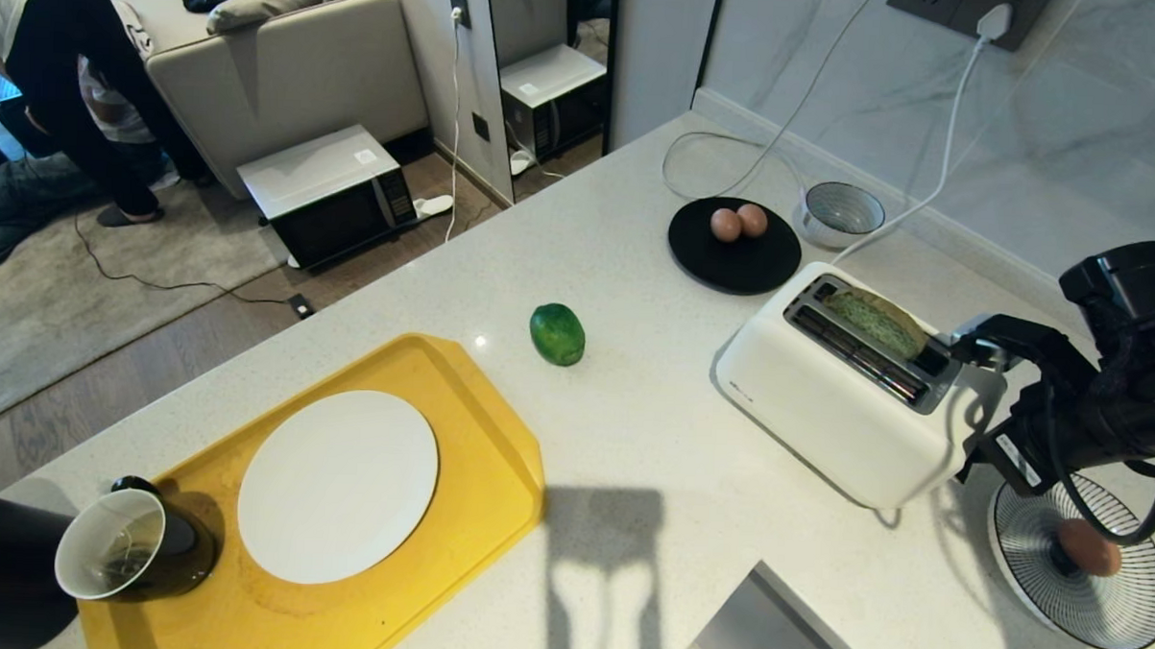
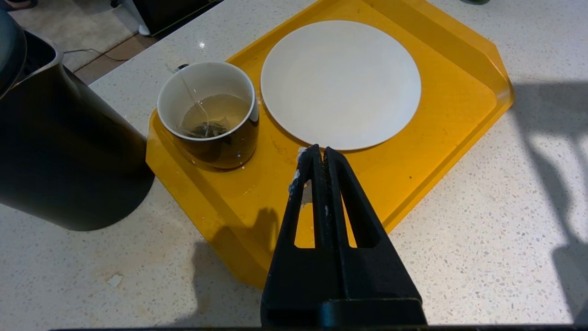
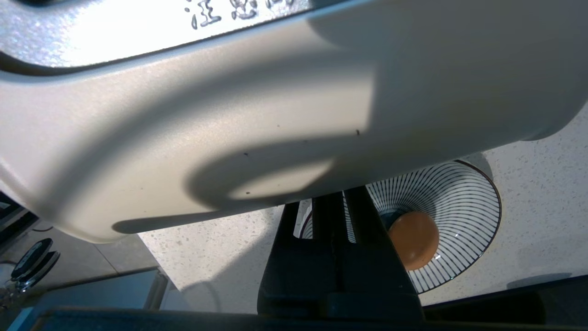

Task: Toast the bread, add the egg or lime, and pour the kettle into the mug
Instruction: Use a bread toaster

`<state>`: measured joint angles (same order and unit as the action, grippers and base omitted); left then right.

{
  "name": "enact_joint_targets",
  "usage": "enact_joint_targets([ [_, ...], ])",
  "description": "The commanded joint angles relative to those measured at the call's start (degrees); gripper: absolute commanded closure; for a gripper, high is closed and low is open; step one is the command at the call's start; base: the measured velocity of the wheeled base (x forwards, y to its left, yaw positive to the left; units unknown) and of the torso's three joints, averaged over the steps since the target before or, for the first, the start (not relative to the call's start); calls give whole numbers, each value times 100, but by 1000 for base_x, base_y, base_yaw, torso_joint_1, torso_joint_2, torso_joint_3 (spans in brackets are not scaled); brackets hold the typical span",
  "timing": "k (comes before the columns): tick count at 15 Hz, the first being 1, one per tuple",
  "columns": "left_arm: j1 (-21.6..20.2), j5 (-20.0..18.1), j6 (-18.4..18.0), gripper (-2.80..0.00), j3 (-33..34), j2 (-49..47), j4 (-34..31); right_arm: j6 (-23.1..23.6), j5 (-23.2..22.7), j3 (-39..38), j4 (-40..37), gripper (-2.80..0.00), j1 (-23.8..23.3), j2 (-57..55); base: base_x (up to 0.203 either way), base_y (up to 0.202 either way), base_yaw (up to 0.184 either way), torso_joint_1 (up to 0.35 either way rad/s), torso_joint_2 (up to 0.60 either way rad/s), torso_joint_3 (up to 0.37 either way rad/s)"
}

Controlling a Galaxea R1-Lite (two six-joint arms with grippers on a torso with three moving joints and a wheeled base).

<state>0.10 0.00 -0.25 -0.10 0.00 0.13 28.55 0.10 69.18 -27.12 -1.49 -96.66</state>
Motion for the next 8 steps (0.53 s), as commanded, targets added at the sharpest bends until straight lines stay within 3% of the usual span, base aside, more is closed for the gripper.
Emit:
enact_joint_targets([
  [1,-1,0,-1,0,1,-9,4,19,-1,8,-12,0,-9,-11,0,0,0,0,0,0],
  [8,-1,0,-1,0,1,-9,4,28,-1,-1,-4,0,-9,-20,0,0,0,0,0,0],
])
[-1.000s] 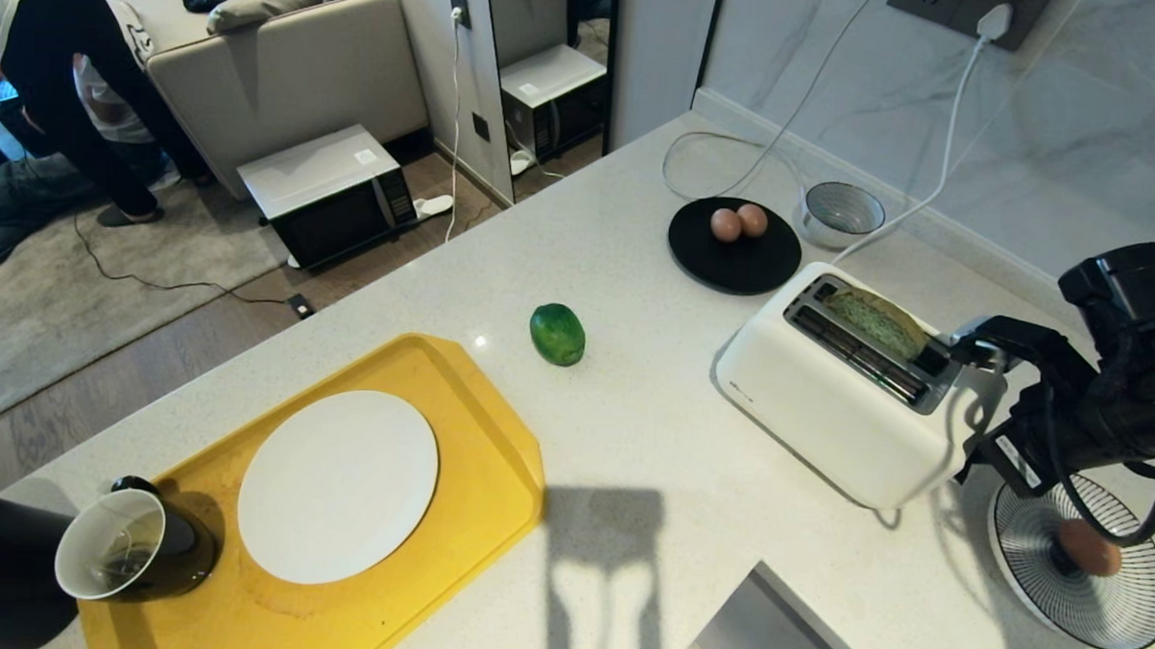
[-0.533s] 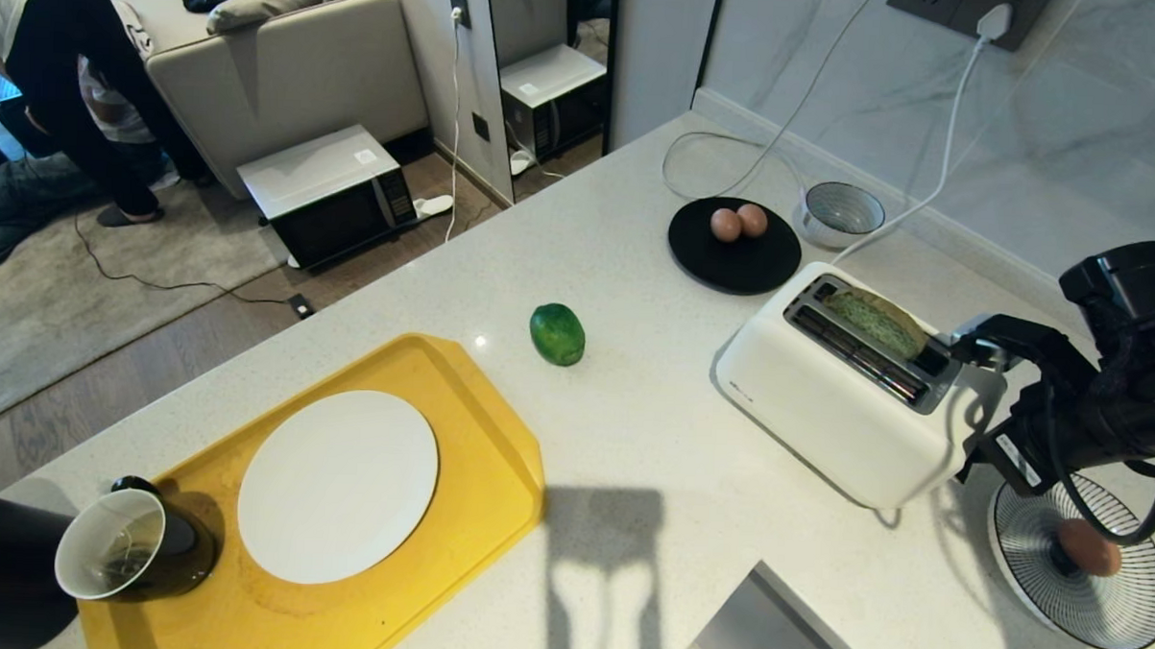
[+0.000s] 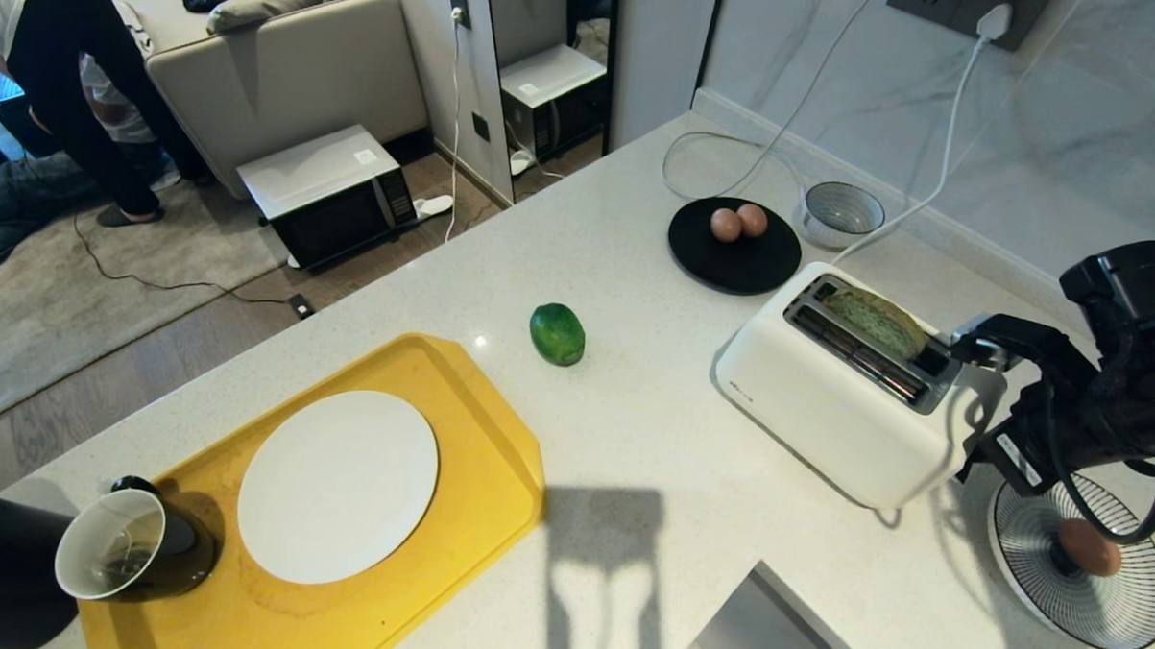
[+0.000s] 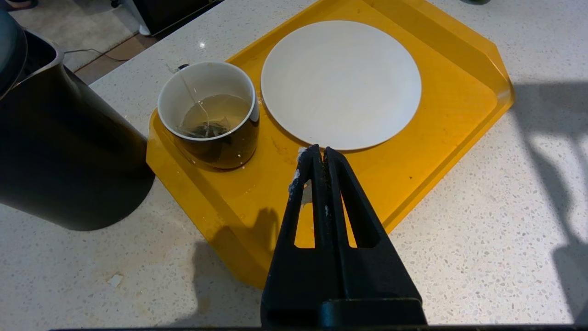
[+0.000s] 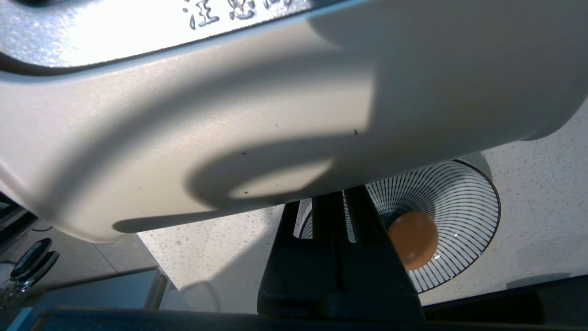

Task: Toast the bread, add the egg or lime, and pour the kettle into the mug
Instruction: Use a bread toaster

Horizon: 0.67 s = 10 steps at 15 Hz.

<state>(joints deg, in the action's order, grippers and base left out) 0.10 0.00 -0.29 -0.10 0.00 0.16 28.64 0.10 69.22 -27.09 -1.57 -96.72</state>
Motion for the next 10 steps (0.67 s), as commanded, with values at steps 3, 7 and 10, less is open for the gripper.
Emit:
enact_joint_targets([
  [3,-1,0,2,0,9,-9,1,12,-1,3,-14,0,-1,-22,0,0,0,0,0,0],
  [7,-1,0,2,0,1,-9,1,19,3,3,-13,0,-1,-22,0,0,0,0,0,0],
  [10,-1,0,2,0,1,-9,1,19,8,3,-16,0,-1,-14,0,0,0,0,0,0],
])
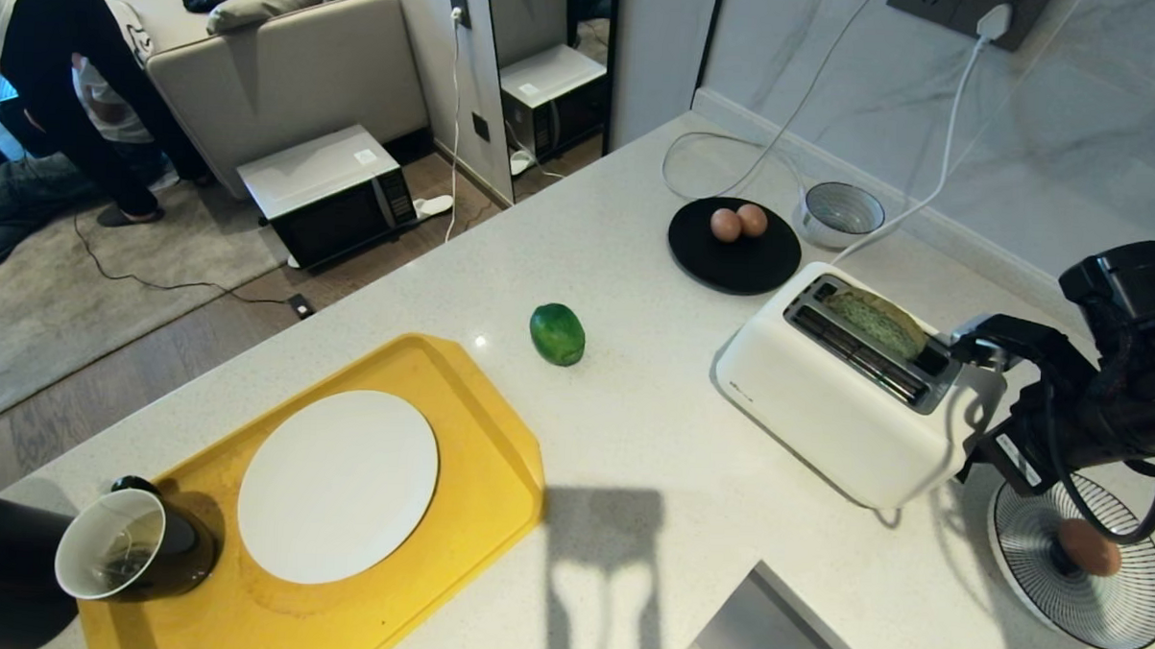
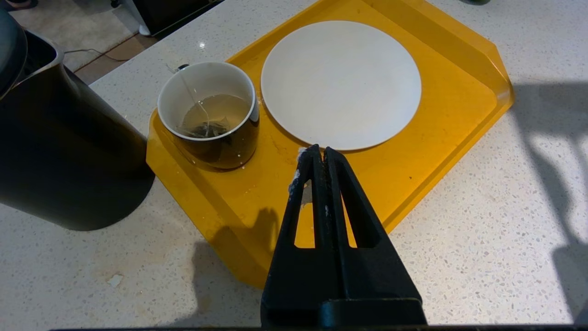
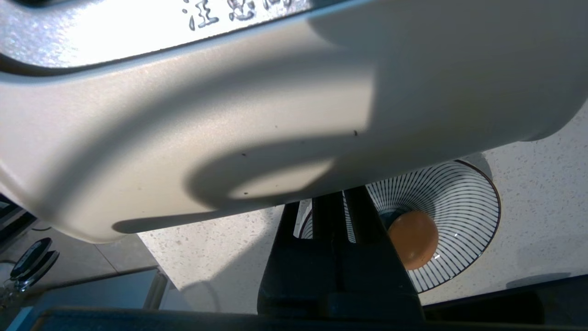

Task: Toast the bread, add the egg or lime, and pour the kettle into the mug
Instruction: Use a bread toaster

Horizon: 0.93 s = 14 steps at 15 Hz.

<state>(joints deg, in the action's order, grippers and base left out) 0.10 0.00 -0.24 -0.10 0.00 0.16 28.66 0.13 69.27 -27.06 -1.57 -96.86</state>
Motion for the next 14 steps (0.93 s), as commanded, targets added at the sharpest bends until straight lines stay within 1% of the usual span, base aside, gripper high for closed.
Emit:
enact_joint_targets([
  [1,-1,0,-2,0,1,-9,2,17,4,-1,-18,0,-1,0,0,0,0,0,0,0],
  [14,-1,0,-2,0,1,-9,2,17,46,-1,-18,0,-1,18,0,0,0,0,0,0],
])
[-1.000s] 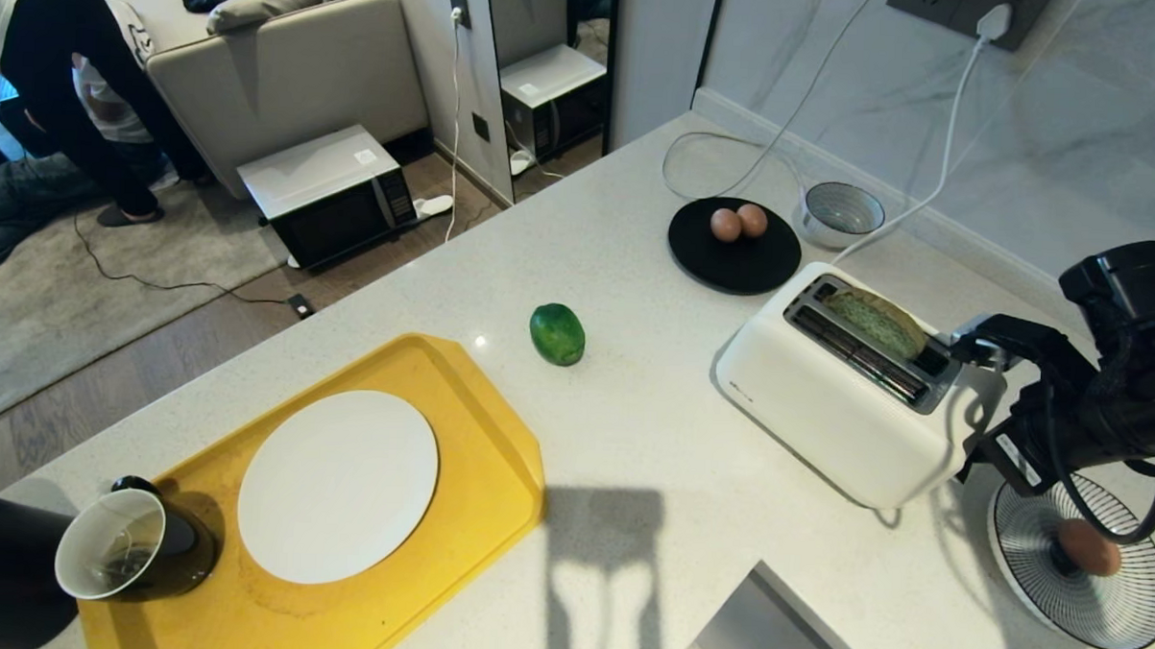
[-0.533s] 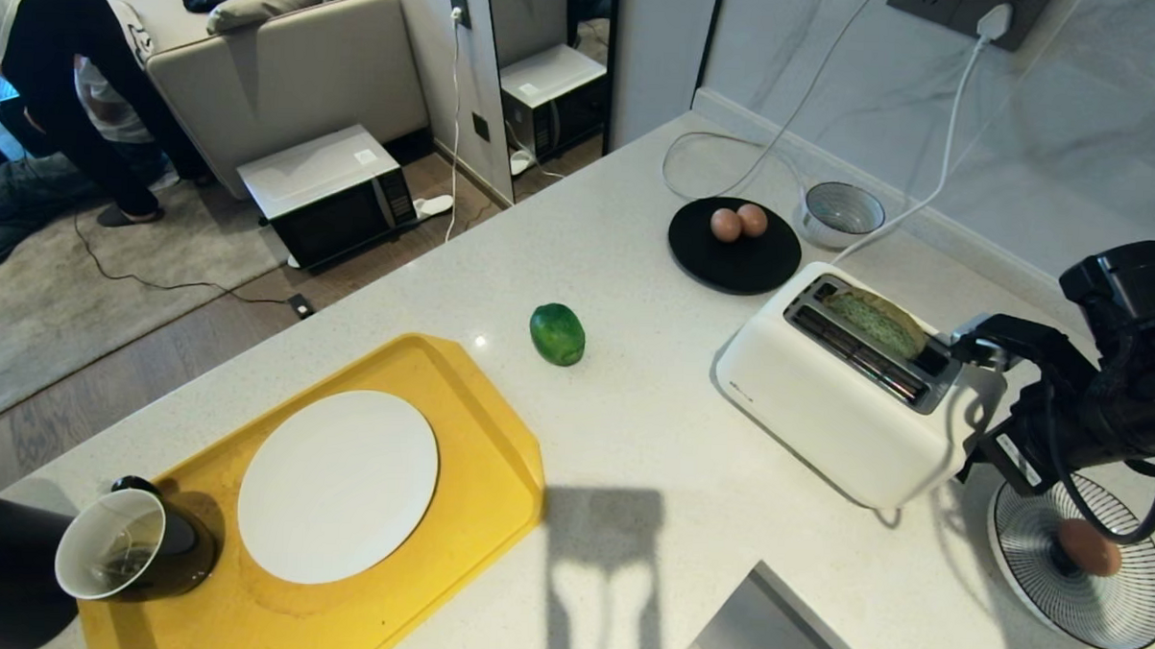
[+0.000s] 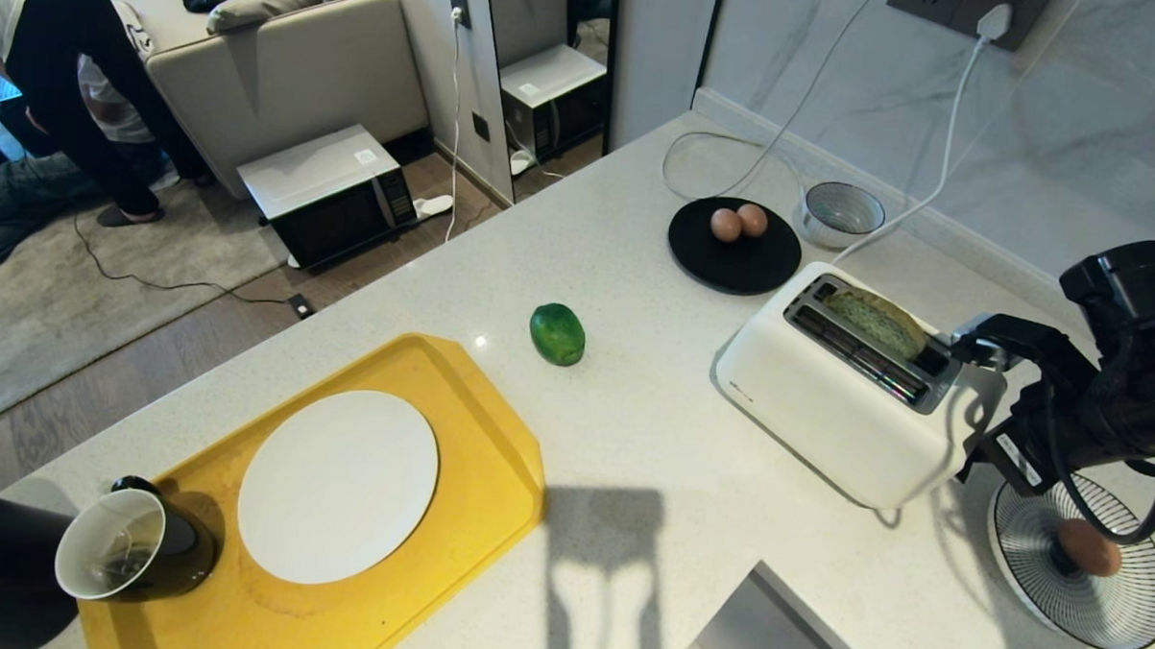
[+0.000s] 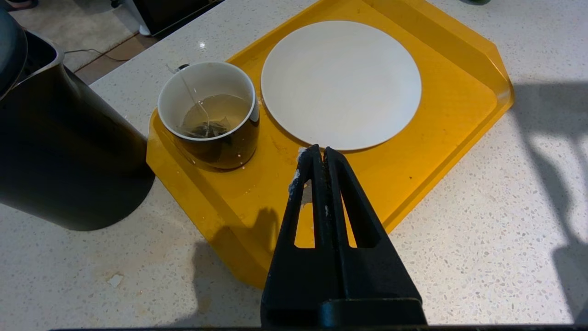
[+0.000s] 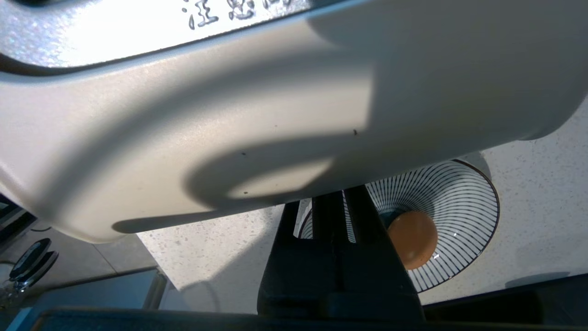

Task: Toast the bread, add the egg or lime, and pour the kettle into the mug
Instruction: Use a bread toaster

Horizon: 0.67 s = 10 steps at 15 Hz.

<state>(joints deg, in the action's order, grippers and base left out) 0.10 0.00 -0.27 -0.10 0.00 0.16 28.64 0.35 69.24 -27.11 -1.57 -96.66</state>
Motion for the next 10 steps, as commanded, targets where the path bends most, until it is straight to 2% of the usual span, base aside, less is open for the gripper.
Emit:
enact_joint_targets([
  [1,-1,0,0,0,1,-9,2,10,79,2,-13,0,-1,-2,0,0,0,0,0,0],
  [10,-1,0,0,0,1,-9,2,10,79,2,-13,0,-1,-12,0,0,0,0,0,0],
])
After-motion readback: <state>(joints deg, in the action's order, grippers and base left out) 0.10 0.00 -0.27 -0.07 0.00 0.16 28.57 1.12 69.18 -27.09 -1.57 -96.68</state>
